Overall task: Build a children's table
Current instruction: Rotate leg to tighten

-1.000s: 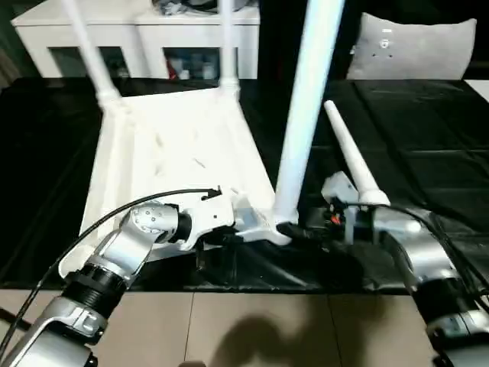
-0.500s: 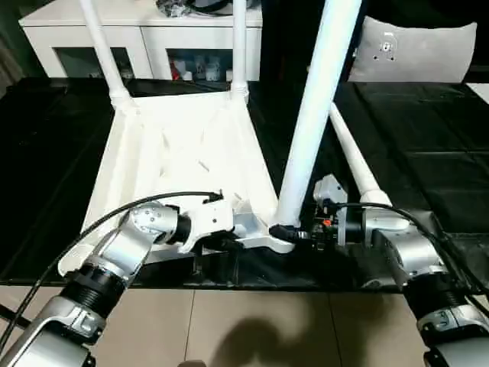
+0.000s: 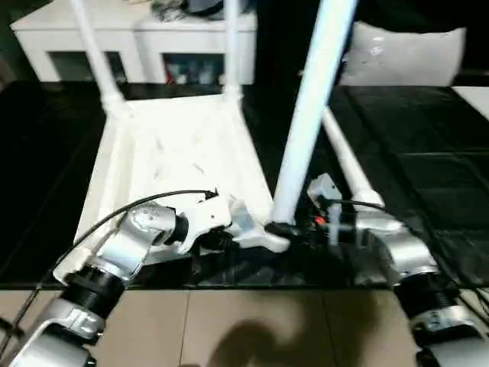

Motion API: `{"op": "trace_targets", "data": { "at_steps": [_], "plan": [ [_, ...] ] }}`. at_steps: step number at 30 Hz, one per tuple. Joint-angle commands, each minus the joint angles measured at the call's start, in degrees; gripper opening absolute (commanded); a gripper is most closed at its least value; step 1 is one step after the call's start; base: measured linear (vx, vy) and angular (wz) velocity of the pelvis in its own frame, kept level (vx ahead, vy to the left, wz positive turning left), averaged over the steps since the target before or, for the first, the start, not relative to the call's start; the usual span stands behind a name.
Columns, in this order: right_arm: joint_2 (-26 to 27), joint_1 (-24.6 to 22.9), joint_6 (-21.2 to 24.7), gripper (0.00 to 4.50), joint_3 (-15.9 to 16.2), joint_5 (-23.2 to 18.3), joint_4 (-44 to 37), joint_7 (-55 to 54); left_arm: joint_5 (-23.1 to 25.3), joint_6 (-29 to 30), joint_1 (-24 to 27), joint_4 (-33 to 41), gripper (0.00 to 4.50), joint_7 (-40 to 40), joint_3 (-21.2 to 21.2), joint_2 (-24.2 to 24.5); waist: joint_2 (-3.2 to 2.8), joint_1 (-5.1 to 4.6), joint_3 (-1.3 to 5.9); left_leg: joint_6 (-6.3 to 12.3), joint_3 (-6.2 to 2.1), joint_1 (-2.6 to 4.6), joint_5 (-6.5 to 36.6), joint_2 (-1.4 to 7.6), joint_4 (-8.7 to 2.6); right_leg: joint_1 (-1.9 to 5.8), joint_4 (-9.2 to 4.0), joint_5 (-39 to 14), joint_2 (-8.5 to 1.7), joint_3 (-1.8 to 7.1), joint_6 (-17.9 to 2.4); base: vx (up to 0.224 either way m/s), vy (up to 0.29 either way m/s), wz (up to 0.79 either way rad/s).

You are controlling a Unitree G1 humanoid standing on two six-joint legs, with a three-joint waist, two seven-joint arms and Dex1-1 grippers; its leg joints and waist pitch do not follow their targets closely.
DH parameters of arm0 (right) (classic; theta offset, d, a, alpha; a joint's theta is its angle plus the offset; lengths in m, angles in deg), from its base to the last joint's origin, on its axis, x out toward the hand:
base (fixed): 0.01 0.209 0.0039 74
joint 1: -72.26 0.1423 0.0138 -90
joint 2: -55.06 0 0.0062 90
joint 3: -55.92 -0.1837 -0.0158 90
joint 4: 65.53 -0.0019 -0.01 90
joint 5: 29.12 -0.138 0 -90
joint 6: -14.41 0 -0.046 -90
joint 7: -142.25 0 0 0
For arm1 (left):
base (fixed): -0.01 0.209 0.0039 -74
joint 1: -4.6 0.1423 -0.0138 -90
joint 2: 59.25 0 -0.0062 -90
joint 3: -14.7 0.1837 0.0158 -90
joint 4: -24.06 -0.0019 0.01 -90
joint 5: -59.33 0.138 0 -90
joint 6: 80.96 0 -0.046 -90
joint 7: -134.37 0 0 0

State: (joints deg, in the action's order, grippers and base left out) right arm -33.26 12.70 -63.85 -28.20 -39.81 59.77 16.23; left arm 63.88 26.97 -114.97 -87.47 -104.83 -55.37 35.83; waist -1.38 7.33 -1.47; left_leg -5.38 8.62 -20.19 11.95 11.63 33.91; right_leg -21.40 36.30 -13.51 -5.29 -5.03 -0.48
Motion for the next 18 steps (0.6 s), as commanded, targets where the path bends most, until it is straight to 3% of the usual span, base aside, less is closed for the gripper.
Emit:
{"op": "trace_targets", "data": {
  "at_steps": [1, 2, 3, 4, 5, 6, 12, 13, 16, 18],
  "plan": [
    [4.5, 2.4, 3.7, 2.67, -2.5, 2.4, 7.0, -16.7, -1.6, 5.3, 0.1, -0.9, 0.0, 7.9, -0.1, -7.4, 0.1, -0.3, 1.5, -0.39, 0.09, -0.24, 12.0, 1.54, -5.23, 2.42, -5.16, -13.2, -3.69, 2.72, -11.9, -0.052, -0.001, -0.09],
    [5.9, 3.2, 4.1, 2.67, -3.6, 2.4, 8.5, -21.1, -1.7, 6.7, -0.4, -1.6, 0.0, 11.0, -1.1, -9.4, 0.08, -0.8, 1.42, -2.09, -0.11, 0.13, 15.0, 1.36, -5.41, 2.34, -5.79, -20.3, -3.94, 2.68, -10.1, -0.062, 0.006, -0.1],
    [6.8, 3.7, 4.0, 2.67, -4.1, 2.9, 9.6, -24.1, -1.5, 7.5, -0.8, -2.2, 0.0, 13.6, -1.8, -10.9, 0.2, -1.27, 1.57, -2.45, -0.46, 0.03, 15.7, 1.31, -5.57, 2.49, -6.17, -22.8, -4.03, 2.67, -8.4, -0.062, 0.006, -0.1],
    [7.8, 4.2, 3.8, 2.67, -4.4, 3.2, 10.7, -26.9, -0.9, 8.0, -1.5, -3.1, 0.0, 16.6, -2.3, -12.9, 0.14, -1.48, 1.77, -2.32, -0.43, -0.1, 15.1, 1.3, -5.55, 2.48, -6.15, -21.6, -3.94, 2.73, -8.4, 0.0, 0.0, 0.0],
    [8.9, 4.6, 3.8, 2.67, -4.6, 3.4, 11.4, -29.0, -0.2, 8.6, -2.2, -3.6, 0.0, 19.4, -2.7, -14.9, 0.21, -1.64, 1.75, -1.58, -0.18, 0.28, 14.5, 1.35, -5.42, 1.94, -6.27, -17.6, -3.57, 2.92, -8.9, 0.0, 0.0, 0.0],
    [8.9, 4.6, 3.8, 2.67, -4.6, 3.4, 11.4, -29.0, -0.2, 8.6, -2.2, -3.6, 0.0, 19.4, -2.7, -14.9, 0.34, -1.65, 1.72, -1.17, -0.06, 0.34, 14.4, 1.3, -5.35, 1.87, -6.34, -17.0, -3.52, 2.96, -9.2, 0.0, 0.0, 0.0],
    [10.6, 5.2, 2.5, 2.67, -5.9, 3.1, 12.7, -30.6, 1.0, 8.2, -3.0, -3.1, 0.0, 20.6, -2.4, -16.8, 0.28, -1.04, 2.15, 1.29, 0.22, -0.24, 8.2, 1.11, -4.98, 2.36, -5.73, -9.1, -3.38, 2.98, -10.1, 0.0, 0.0, 0.0],
    [10.7, 5.2, 2.4, 3.23, -5.9, 3.2, 12.8, -30.8, 1.1, 8.2, -2.9, -3.1, 0.0, 20.7, -2.4, -16.7, 0.3, -1.02, 2.2, 1.4, 0.22, -0.28, 7.6, 1.09, -4.96, 2.43, -5.61, -8.2, -3.34, 2.95, -10.3, 0.0, 0.0, 0.0],
    [10.8, 4.9, 0.9, 3.37, -6.9, 2.4, 12.4, -30.6, 2.1, 7.5, -2.8, -4.0, 0.0, 21.7, -2.3, -15.1, 0.04, -1.0, 2.24, 1.76, 0.29, -0.14, 7.5, 1.11, -4.96, 2.38, -5.54, -7.0, -3.29, 2.89, -11.0, 0.0, 0.0, 0.0],
    [10.7, 4.6, 0.2, 3.78, -7.0, 2.1, 11.8, -30.0, 2.2, 7.1, -2.8, -4.1, 0.0, 21.5, -2.3, -14.6, -0.08, -0.75, 2.31, 1.79, 0.28, -0.2, 6.8, 1.22, -4.98, 2.42, -5.42, -5.7, -3.27, 2.84, -11.2, 0.0, 0.0, 0.0]
  ]
}}
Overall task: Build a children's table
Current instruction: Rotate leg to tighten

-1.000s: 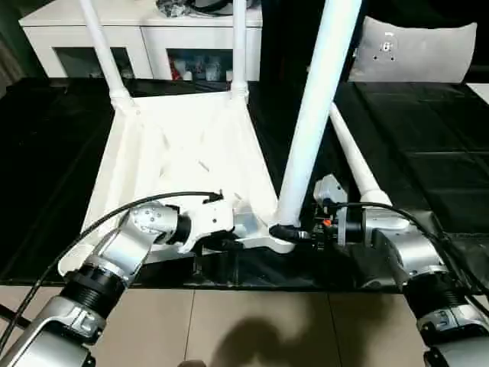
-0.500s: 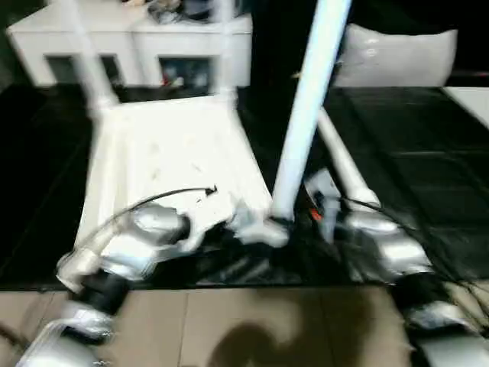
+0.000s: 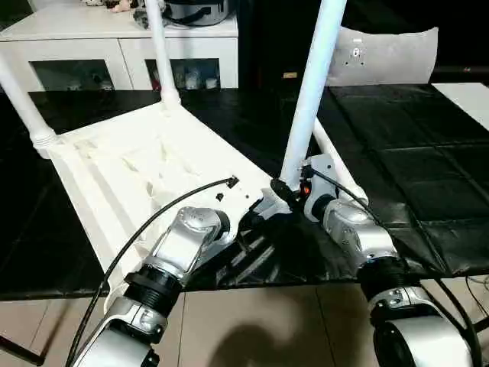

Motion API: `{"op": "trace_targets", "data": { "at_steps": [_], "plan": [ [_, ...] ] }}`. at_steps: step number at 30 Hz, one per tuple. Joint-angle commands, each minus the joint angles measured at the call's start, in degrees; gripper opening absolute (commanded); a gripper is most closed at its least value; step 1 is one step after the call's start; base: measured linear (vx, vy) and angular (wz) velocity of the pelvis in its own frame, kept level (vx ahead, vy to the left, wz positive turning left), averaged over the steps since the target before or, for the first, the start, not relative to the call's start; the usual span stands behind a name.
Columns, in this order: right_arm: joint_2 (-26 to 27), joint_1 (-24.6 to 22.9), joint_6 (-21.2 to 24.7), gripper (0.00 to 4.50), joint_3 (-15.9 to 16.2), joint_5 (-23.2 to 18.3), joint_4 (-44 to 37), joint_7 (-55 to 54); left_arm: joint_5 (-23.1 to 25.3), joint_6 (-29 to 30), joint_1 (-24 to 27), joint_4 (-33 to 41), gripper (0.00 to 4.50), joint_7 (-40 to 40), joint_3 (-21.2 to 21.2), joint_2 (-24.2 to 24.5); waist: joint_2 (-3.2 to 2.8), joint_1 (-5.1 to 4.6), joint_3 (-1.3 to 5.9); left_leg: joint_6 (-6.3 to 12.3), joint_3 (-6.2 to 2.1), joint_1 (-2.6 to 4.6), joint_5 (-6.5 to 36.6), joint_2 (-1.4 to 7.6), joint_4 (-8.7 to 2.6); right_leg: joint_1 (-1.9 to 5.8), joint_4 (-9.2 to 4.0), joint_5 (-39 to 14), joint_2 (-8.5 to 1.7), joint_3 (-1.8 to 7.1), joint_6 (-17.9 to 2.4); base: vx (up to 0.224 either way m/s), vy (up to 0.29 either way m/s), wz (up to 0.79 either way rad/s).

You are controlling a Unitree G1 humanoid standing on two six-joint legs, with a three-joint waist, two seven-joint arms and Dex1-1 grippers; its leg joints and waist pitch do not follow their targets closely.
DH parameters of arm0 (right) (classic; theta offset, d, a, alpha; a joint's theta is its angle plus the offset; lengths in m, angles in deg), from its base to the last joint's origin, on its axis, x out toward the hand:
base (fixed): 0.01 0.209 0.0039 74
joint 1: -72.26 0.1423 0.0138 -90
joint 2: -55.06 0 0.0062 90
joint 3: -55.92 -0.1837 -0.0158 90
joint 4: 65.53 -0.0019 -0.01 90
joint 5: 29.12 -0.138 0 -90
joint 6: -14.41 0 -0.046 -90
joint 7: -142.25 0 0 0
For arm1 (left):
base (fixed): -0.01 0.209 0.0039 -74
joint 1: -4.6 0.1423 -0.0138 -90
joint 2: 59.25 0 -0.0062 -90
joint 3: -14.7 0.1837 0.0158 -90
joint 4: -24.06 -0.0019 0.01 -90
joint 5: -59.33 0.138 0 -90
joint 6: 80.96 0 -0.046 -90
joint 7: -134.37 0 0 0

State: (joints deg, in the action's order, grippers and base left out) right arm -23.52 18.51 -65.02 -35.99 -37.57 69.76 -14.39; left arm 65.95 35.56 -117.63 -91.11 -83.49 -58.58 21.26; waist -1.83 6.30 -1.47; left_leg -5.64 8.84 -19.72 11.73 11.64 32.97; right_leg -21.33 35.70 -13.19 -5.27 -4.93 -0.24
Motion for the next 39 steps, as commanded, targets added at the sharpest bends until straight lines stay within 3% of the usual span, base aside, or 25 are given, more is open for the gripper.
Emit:
{"op": "trace_targets", "data": {
  "at_steps": [1, 3, 4, 8, 13, 16, 22, 28, 29, 33, 39],
  "plan": [
    [0.6, -1.9, 0.9, 3.83, 0.9, -0.4, 0.3, 1.8, 0.3, -2.1, -0.1, -0.7, 0.0, -0.3, 1.0, 0.8, 0.2, 0.23, 2.29, 2.09, 0.04, -0.76, 7.2, 1.17, -4.03, 2.37, -4.76, -5.8, -3.24, 2.73, -11.5, 0.0, 0.0, 0.0],
    [-0.1, -3.2, 0.2, 3.99, 1.1, -1.0, -2.5, 4.0, 0.5, -3.6, 0.1, -0.9, 0.0, -2.1, 1.2, 2.7, 0.1, 0.39, 2.5, 2.35, 0.0, -0.84, 6.4, 1.17, -3.86, 2.48, -4.58, -3.6, -3.25, 2.76, -11.3, 0.0, 0.0, 0.0],
    [-0.4, -3.5, 0.0, 4.22, 1.1, -1.2, -3.1, 4.7, 0.5, -3.8, 0.1, -0.9, 0.0, -2.6, 1.2, 3.2, 0.16, 0.47, 2.68, 2.85, 0.02, -0.97, 4.2, 1.15, -3.64, 2.53, -4.16, 0.2, -3.14, 2.7, -11.7, 0.0, 0.0, 0.0],
    [-1.6, -4.7, -0.9, 4.43, 0.8, -2.0, -5.0, 7.1, 0.7, -4.4, 0.2, -0.9, 0.0, -3.9, 1.3, 4.7, -0.06, 0.51, 2.64, 3.43, 0.14, -1.12, 3.9, 1.09, -3.5, 2.51, -4.09, 1.9, -3.16, 2.6, -12.6, 0.0, 0.0, 0.0],
    [-5.4, -7.9, -1.7, 4.43, 1.6, -4.0, -11.0, 16.6, 1.2, -6.9, 0.4, -1.3, 0.0, -8.0, 2.8, 8.2, -0.22, 0.64, 2.72, 4.13, 0.11, -1.1, 3.7, 1.24, -3.36, 2.59, -3.92, 3.7, -3.05, 2.56, -12.8, 0.0, 0.0, 0.0],
    [-9.0, -9.6, -2.1, 4.43, 3.7, -3.7, -14.3, 22.7, 1.7, -10.2, 0.9, -1.7, 0.0, -12.1, 4.8, 10.8, 0.03, 0.58, 2.65, 4.4, 0.1, -1.18, 4.1, 1.18, -3.39, 2.73, -4.02, 3.1, -3.04, 2.45, -12.9, 0.0, 0.0, 0.0],
    [-13.3, -10.8, -3.5, 4.43, 4.8, -3.3, -16.8, 28.5, 1.8, -13.2, 1.8, -0.8, 0.0, -18.0, 6.9, 14.2, -0.04, 0.66, 2.65, 4.67, 0.17, -1.11, 3.1, 1.3, -3.25, 2.62, -3.75, 4.0, -3.09, 2.5, -13.6, 0.0, 0.0, 0.0],
    [-17.8, -12.3, -2.5, 4.43, 7.4, -5.3, -21.4, 39.8, -0.9, -16.6, 3.2, 1.9, 0.0, -26.5, 8.4, 16.7, -0.08, 1.53, 2.96, 6.78, 0.28, -0.96, 1.0, 1.5, -2.74, 2.48, -3.19, 8.5, -2.96, 2.36, -15.0, 0.0, 0.0, 0.0],
    [-18.3, -12.2, -2.4, 4.43, 7.9, -5.3, -21.6, 41.2, -1.1, -16.7, 3.2, 2.2, 0.0, -27.6, 8.9, 17.1, 0.18, 1.82, 2.98, 7.02, 0.33, -0.81, 0.8, 1.59, -2.69, 2.42, -3.05, 8.5, -3.03, 2.36, -15.4, 0.0, 0.0, 0.0],
    [-19.0, -11.7, -2.1, 4.01, 9.6, -4.8, -21.5, 43.6, -1.4, -17.4, 3.2, 3.1, 0.0, -31.0, 10.2, 18.4, 0.01, 2.34, 2.95, 6.77, 0.32, -0.78, 1.2, 1.69, -2.72, 2.32, -3.03, 7.0, -3.07, 2.35, -15.7, 0.0, 0.0, 0.0],
    [-20.0, -10.9, -1.3, 3.46, 12.5, -3.6, -20.8, 47.8, -1.5, -18.4, 3.4, 3.8, 0.0, -34.4, 10.8, 19.6, 0.23, 2.73, 2.83, 5.64, 0.42, -0.78, 2.6, 1.69, -2.77, 2.27, -3.16, 4.7, -3.2, 2.49, -15.0, 0.0, 0.0, 0.0]
  ]
}}
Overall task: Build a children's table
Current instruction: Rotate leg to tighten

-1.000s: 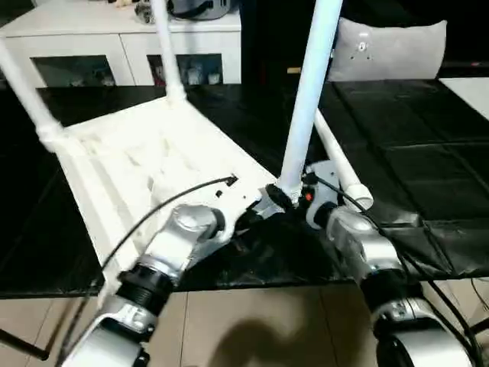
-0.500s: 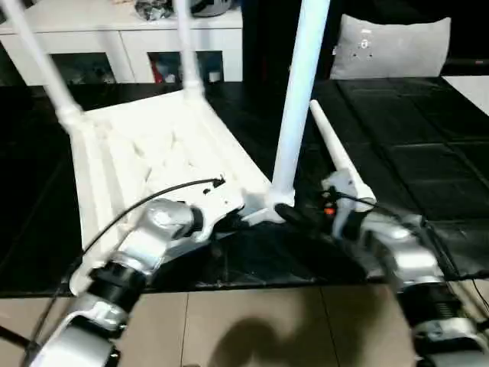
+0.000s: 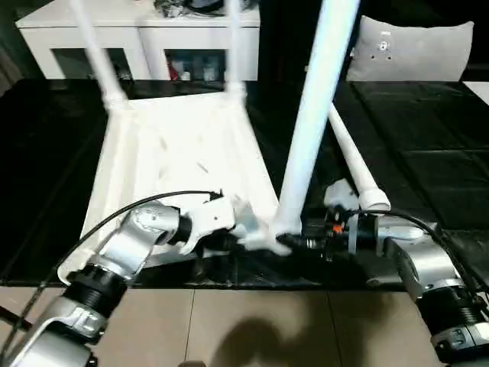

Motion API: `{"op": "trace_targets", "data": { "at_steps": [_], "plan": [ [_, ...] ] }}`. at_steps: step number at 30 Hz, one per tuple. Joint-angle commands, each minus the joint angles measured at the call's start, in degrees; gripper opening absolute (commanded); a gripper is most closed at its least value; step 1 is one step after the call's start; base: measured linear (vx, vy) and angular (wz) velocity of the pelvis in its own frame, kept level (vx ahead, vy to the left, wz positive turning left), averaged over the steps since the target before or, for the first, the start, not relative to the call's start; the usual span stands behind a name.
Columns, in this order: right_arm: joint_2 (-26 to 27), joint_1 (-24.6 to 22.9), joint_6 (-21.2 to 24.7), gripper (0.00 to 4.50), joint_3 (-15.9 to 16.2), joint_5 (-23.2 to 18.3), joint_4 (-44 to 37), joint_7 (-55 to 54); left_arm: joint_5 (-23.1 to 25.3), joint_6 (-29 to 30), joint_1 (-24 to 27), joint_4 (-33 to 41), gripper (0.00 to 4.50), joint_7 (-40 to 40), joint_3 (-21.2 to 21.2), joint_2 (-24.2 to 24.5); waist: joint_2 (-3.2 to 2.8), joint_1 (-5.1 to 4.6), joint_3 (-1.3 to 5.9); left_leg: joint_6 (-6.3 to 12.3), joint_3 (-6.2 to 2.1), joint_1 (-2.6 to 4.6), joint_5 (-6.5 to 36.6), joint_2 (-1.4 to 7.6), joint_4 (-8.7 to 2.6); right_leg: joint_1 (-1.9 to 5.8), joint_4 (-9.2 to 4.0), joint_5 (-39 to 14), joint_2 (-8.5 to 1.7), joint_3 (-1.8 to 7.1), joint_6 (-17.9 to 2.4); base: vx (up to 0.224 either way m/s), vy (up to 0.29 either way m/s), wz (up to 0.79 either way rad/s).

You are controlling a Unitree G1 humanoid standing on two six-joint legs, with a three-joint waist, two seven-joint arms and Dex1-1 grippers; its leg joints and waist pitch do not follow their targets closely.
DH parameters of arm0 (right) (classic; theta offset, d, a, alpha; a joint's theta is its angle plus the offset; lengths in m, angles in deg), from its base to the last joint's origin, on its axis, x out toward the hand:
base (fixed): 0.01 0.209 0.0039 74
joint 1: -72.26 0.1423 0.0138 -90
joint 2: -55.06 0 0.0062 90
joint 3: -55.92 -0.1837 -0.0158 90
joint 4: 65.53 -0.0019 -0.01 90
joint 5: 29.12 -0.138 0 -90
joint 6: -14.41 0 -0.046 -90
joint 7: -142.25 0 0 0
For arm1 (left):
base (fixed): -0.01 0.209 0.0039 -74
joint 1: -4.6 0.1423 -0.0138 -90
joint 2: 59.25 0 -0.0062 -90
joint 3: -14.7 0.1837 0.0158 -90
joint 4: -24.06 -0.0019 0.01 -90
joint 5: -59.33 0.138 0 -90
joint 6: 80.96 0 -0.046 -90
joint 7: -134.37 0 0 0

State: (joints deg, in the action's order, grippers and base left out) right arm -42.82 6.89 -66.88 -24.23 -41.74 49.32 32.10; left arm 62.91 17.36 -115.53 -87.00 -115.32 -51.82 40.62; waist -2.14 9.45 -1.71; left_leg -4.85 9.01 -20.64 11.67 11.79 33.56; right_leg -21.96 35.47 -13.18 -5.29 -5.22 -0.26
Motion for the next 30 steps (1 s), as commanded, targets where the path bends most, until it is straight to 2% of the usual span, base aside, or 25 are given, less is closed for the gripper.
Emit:
{"op": "trace_targets", "data": {
  "at_steps": [1, 4, 6, 13, 15, 18, 21, 22, 23, 24, 25, 27, 29, 30],
  "plan": [
    [-0.7, 0.8, 0.6, 3.37, 0.8, 0.6, -0.3, 1.4, 1.6, -0.2, 1.3, -0.4, 0.0, -2.7, 4.0, 0.2, 0.53, -0.29, 3.12, 4.77, 0.28, 0.16, 2.5, 1.53, -3.3, 2.89, -2.88, 4.8, -3.21, 2.83, -14.9, 0.0, 0.0, 0.0],
    [-0.7, 0.6, 1.1, 3.3, 0.9, 0.1, -0.5, 2.0, 1.5, 0.0, 1.4, -0.1, 0.0, -2.9, 4.0, 0.3, 0.67, -0.09, 3.11, 4.6, 0.23, 0.08, 2.2, 1.52, -3.32, 2.91, -2.81, 4.5, -3.21, 2.82, -14.5, 0.0, 0.0, 0.0],
    [-0.8, 0.5, 1.3, 2.96, 1.0, -0.1, -0.7, 2.2, 1.4, 0.1, 1.5, 0.0, 0.0, -2.9, 4.0, 0.4, 0.69, -0.1, 3.13, 4.54, 0.25, 0.06, 2.3, 1.5, -3.28, 2.91, -2.81, 4.3, -3.22, 2.83, -14.4, 0.0, 0.0, 0.0],
    [-0.5, -0.3, 3.0, 2.7, 1.1, -1.2, -1.1, 3.6, 1.0, 0.4, 1.6, -0.2, 0.0, -3.1, 3.3, 0.1, 0.71, -0.03, 3.26, 4.63, 0.25, 0.07, 1.5, 1.43, -3.14, 2.91, -2.64, 5.3, -3.14, 2.84, -14.5, 0.0, 0.0, 0.0],
    [0.3, -0.7, 5.2, 2.68, 0.6, -2.3, -1.9, 2.9, 0.5, 1.4, 1.7, -0.2, 0.0, -2.6, 2.8, -0.4, 0.93, -0.06, 3.24, 4.84, 0.31, 0.07, 1.3, 1.39, -3.13, 2.92, -2.65, 5.3, -3.06, 2.81, -14.6, 0.0, 0.0, 0.0],
    [3.5, -0.2, 7.7, 2.67, -0.1, -1.3, -0.7, -4.0, -0.3, 6.0, 1.7, 0.4, 0.0, 0.4, 1.4, -2.3, 0.9, -0.11, 3.07, 4.7, 0.26, -0.03, 1.3, 1.46, -3.26, 2.85, -2.71, 4.2, -3.16, 2.82, -14.4, 0.0, 0.0, 0.0],
    [7.9, 1.7, 9.6, 2.67, -1.8, 0.7, 2.9, -14.5, -1.5, 11.2, 1.3, 0.6, 0.0, 5.8, -1.3, -5.9, 1.14, -0.94, 2.22, 1.16, 0.28, 0.19, 8.5, 1.34, -4.35, 2.7, -4.28, -10.0, -3.65, 2.99, -12.0, 0.0, 0.0, 0.0],
    [8.6, 2.1, 9.9, 2.67, -2.1, 0.9, 3.5, -16.2, -1.8, 12.2, 1.2, 0.6, 0.0, 6.7, -1.7, -6.6, 1.09, -1.2, 2.16, 0.36, 0.24, 0.23, 9.5, 1.39, -4.56, 2.78, -4.39, -12.4, -3.71, 3.05, -11.4, -0.05, -0.013, -0.03],
    [10.5, 3.1, 10.9, 2.67, -3.0, 1.4, 5.2, -20.7, -2.5, 14.8, 0.8, 0.5, 0.0, 9.9, -3.2, -8.8, 1.21, -1.75, 1.98, -0.64, 0.03, 0.0, 10.7, 1.29, -4.85, 2.97, -4.74, -16.3, -3.71, 3.04, -10.0, -0.054, -0.009, -0.09],
    [11.7, 3.7, 11.5, 2.67, -3.5, 1.7, 6.1, -23.3, -2.9, 16.2, 0.5, 0.4, 0.0, 11.9, -4.2, -10.2, 1.06, -1.88, 2.0, -1.07, -0.1, -0.01, 11.0, 1.24, -4.98, 3.04, -4.78, -17.3, -3.71, 3.01, -9.5, -0.054, -0.009, -0.09],
    [13.6, 4.9, 12.4, 2.66, -4.7, 2.7, 8.1, -29.4, -3.2, 18.3, 0.0, -0.2, 0.0, 15.8, -5.8, -12.6, 0.94, -2.73, 2.04, -1.88, -0.12, 0.3, 11.3, 1.22, -4.98, 2.6, -4.98, -17.4, -3.58, 3.15, -9.3, 0.0, 0.0, 0.0],
    [15.0, 5.9, 12.9, 2.66, -5.8, 3.5, 9.7, -34.3, -3.2, 19.7, -0.5, -0.7, 0.0, 18.8, -6.9, -14.4, 1.11, -3.47, 2.07, -1.69, -0.08, 0.11, 11.4, 1.01, -4.87, 2.64, -5.1, -16.4, -3.34, 3.12, -9.5, 0.0, 0.0, 0.0],
    [17.4, 7.2, 11.8, 2.66, -7.8, 3.7, 12.3, -41.4, -3.0, 20.7, -1.3, -2.1, 0.0, 25.1, -9.2, -18.0, 1.18, -3.89, 2.12, -1.4, -0.01, 0.13, 10.7, 0.93, -4.72, 2.53, -4.99, -14.7, -3.24, 3.18, -9.9, 0.0, 0.0, 0.0],
    [17.8, 7.3, 11.1, 2.66, -8.0, 4.1, 12.5, -42.4, -3.0, 20.9, -1.5, -2.3, 0.0, 26.6, -9.8, -18.9, 0.93, -3.84, 2.17, -1.2, 0.06, 0.22, 10.4, 0.84, -4.62, 2.46, -5.02, -14.1, -3.22, 3.2, -10.1, 0.0, 0.0, 0.0]
  ]
}}
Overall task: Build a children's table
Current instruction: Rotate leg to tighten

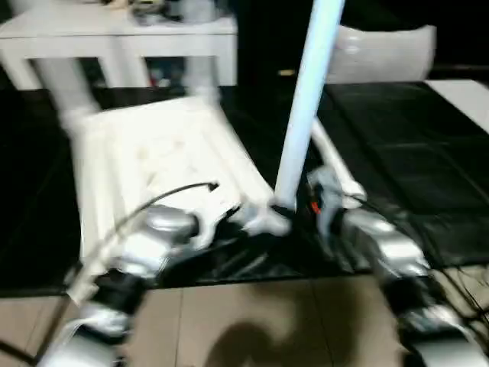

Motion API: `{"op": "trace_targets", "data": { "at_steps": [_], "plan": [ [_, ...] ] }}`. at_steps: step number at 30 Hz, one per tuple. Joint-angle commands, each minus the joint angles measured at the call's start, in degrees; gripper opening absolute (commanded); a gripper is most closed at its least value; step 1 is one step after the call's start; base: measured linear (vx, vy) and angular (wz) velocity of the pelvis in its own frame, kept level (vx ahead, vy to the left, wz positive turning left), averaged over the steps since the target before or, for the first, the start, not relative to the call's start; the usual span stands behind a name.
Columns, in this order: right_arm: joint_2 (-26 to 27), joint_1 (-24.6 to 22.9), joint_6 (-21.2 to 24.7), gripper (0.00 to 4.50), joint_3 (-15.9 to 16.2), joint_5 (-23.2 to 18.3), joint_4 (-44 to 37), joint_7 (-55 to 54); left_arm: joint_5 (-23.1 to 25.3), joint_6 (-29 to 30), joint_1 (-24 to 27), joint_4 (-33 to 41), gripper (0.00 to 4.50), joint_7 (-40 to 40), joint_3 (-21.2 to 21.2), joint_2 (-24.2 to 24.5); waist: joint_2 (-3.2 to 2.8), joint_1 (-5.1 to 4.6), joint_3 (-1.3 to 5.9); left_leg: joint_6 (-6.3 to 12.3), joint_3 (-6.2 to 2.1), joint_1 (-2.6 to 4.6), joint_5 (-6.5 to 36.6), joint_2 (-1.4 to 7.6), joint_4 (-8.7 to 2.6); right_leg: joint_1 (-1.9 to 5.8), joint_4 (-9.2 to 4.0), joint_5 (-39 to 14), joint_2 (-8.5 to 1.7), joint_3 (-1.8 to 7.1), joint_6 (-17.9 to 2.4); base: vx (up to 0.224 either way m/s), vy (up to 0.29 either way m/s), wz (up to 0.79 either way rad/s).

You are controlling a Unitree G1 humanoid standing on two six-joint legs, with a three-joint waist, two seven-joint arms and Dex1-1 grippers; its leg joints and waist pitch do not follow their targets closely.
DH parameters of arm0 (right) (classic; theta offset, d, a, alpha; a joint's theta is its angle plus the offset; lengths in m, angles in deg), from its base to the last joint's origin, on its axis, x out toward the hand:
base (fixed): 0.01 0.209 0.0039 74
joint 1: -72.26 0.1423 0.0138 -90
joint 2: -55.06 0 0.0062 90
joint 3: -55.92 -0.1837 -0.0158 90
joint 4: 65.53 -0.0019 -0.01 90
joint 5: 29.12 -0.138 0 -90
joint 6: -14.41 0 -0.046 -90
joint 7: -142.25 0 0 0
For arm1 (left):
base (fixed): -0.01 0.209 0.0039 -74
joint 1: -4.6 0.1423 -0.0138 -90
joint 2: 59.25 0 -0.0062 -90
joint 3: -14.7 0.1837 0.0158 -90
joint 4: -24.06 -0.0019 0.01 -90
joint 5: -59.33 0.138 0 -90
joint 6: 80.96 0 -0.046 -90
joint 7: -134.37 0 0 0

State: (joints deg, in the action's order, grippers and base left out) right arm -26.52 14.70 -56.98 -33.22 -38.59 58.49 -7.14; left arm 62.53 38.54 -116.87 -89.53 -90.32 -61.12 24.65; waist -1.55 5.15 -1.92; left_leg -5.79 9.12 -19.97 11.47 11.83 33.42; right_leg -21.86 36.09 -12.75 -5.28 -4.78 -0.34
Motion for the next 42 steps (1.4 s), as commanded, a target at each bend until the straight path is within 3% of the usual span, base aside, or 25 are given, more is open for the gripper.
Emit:
{"op": "trace_targets", "data": {
  "at_steps": [1, 2, 4, 8, 13, 17, 18, 19, 20, 27, 28, 30, 31, 34, 35, 42],
  "plan": [
    [2.1, -0.7, -0.3, 2.66, 1.1, 1.8, 3.4, -3.8, -2.2, -0.6, -0.1, -0.1, 0.0, 4.0, -1.1, -4.6, 0.48, 0.58, 2.53, 0.59, 0.06, -0.61, 8.8, 0.76, -4.24, 2.51, -5.57, -12.4, -3.23, 2.77, -10.1, 0.0, 0.0, 0.0],
    [2.1, -0.7, -0.3, 2.66, 1.1, 1.8, 3.4, -3.8, -2.2, -0.6, -0.1, -0.1, 0.0, 4.0, -1.1, -4.6, 0.53, 0.6, 2.63, 0.93, 0.04, -0.76, 7.8, 0.79, -4.16, 2.66, -5.43, -10.9, -3.21, 2.76, -10.2, 0.0, 0.0, 0.0],
    [2.6, -1.2, -1.0, 3.36, 0.3, 1.4, 2.6, -3.7, -0.3, -2.4, 0.1, -0.4, 0.0, 4.5, 0.2, -4.6, 0.47, 0.89, 2.92, 2.37, 0.1, -0.84, 4.5, 0.69, -3.86, 2.81, -4.93, -5.4, -2.97, 2.71, -10.8, 0.0, 0.0, 0.0],
    [2.1, -1.6, -0.9, 3.65, -0.5, 0.5, 1.8, -2.9, 0.4, -3.4, 0.2, -0.7, 0.0, 4.3, 1.0, -3.8, 0.25, 1.34, 3.19, 4.23, 0.26, -0.79, 1.7, 0.67, -3.54, 2.87, -4.4, 0.9, -2.84, 2.62, -12.0, 0.0, 0.0, 0.0],
    [-1.0, -3.3, -4.0, 4.03, 0.2, 0.3, -0.3, 2.0, 1.4, -5.2, 0.8, -0.9, 0.0, 2.9, 1.8, -1.0, 0.17, 1.55, 2.89, 3.62, 0.41, -0.68, 6.0, 0.9, -3.98, 2.84, -5.03, -4.6, -3.1, 2.59, -11.2, 0.0, 0.0, 0.0],
    [-3.6, -4.4, -5.3, 4.43, 0.3, -0.3, -1.8, 7.0, 1.7, -7.5, 1.5, -0.5, 0.0, 0.3, 2.9, 0.7, 0.03, 1.69, 2.89, 3.86, 0.33, -0.82, 5.7, 0.91, -3.96, 2.9, -5.12, -5.0, -3.11, 2.55, -10.6, 0.0, 0.0, 0.0],
    [-4.2, -4.6, -5.6, 4.43, 0.3, -0.5, -2.2, 8.2, 1.6, -7.7, 1.7, -0.3, 0.0, -0.3, 3.2, 1.0, 0.13, 1.66, 2.93, 3.95, 0.34, -0.82, 5.6, 0.93, -3.91, 2.94, -5.05, -4.6, -3.1, 2.56, -10.6, 0.0, 0.0, 0.0],
    [-5.1, -4.9, -5.7, 4.43, 0.3, -1.0, -3.0, 10.1, 1.7, -8.3, 2.0, -0.3, 0.0, -1.2, 3.6, 1.7, -0.38, 1.77, 2.93, 4.01, 0.28, -0.76, 5.5, 1.01, -3.92, 2.86, -4.92, -4.1, -3.16, 2.55, -11.0, 0.0, 0.0, 0.0],
    [-7.2, -5.5, -5.8, 4.43, 0.7, -1.7, -4.5, 14.1, 1.9, -9.1, 2.3, -0.2, 0.0, -2.9, 4.4, 2.9, -0.11, 1.74, 3.0, 4.33, 0.35, -0.77, 5.6, 1.0, -3.81, 2.92, -4.97, -3.5, -3.1, 2.54, -11.2, 0.0, 0.0, 0.0],
    [-12.8, -6.1, -5.8, 4.43, 2.4, -1.9, -6.3, 22.6, 0.9, -13.1, 2.9, 0.9, 0.0, -11.3, 7.2, 7.0, -0.04, 1.98, 2.95, 5.11, 0.39, -0.74, 5.3, 1.11, -3.74, 2.87, -4.85, -3.6, -3.12, 2.45, -12.4, 0.0, 0.0, 0.0],
    [-13.9, -6.2, -6.7, 4.43, 3.2, -1.7, -6.9, 25.1, 1.2, -14.6, 3.0, 1.0, 0.0, -13.6, 8.2, 8.3, 0.21, 1.99, 2.95, 5.23, 0.43, -0.73, 5.2, 1.12, -3.74, 2.85, -4.85, -3.4, -3.08, 2.46, -12.4, 0.0, 0.0, 0.0],
    [-14.8, -6.6, -5.7, 4.43, 3.2, -3.5, -8.2, 29.3, 1.7, -16.3, 3.1, 0.9, 0.0, -15.7, 9.2, 9.7, -0.02, 2.49, 3.03, 5.85, 0.45, -0.61, 5.0, 1.28, -3.62, 2.8, -4.64, -2.5, -3.08, 2.46, -12.6, 0.0, 0.0, 0.0],
    [-15.2, -6.7, -5.4, 4.43, 3.3, -4.2, -8.5, 30.8, 1.9, -16.8, 3.1, 0.8, 0.0, -16.5, 9.7, 10.2, 0.3, 2.55, 3.03, 6.09, 0.49, -0.64, 4.9, 1.37, -3.61, 2.8, -4.57, -2.1, -3.05, 2.47, -12.7, 0.0, 0.0, 0.0],
    [-16.6, -6.7, -5.7, 4.43, 4.4, -4.8, -9.2, 34.7, 1.9, -18.0, 3.4, 1.4, 0.0, -20.1, 11.2, 12.0, -0.02, 3.32, 3.16, 6.03, 0.54, -0.31, 4.2, 1.53, -3.51, 2.53, -4.26, -0.4, -3.12, 2.53, -13.5, 0.0, 0.0, 0.0],
    [-17.0, -6.5, -5.8, 4.28, 4.8, -4.8, -9.1, 35.9, 1.6, -18.2, 3.5, 2.0, 0.0, -22.0, 11.8, 12.7, 0.26, 3.47, 3.18, 6.1, 0.52, -0.39, 3.8, 1.49, -3.5, 2.65, -4.05, 0.7, -3.09, 2.5, -13.9, 0.0, 0.0, 0.0],
    [-17.5, -6.4, -5.5, 3.82, 6.7, -4.5, -9.2, 39.8, 0.8, -18.9, 3.6, 2.8, 0.0, -26.4, 13.0, 14.5, 0.22, 4.04, 3.32, 6.13, 0.58, -0.35, 2.5, 1.48, -3.26, 2.63, -3.65, 3.3, -3.12, 2.48, -14.7, 0.0, 0.0, 0.0]
  ]
}}
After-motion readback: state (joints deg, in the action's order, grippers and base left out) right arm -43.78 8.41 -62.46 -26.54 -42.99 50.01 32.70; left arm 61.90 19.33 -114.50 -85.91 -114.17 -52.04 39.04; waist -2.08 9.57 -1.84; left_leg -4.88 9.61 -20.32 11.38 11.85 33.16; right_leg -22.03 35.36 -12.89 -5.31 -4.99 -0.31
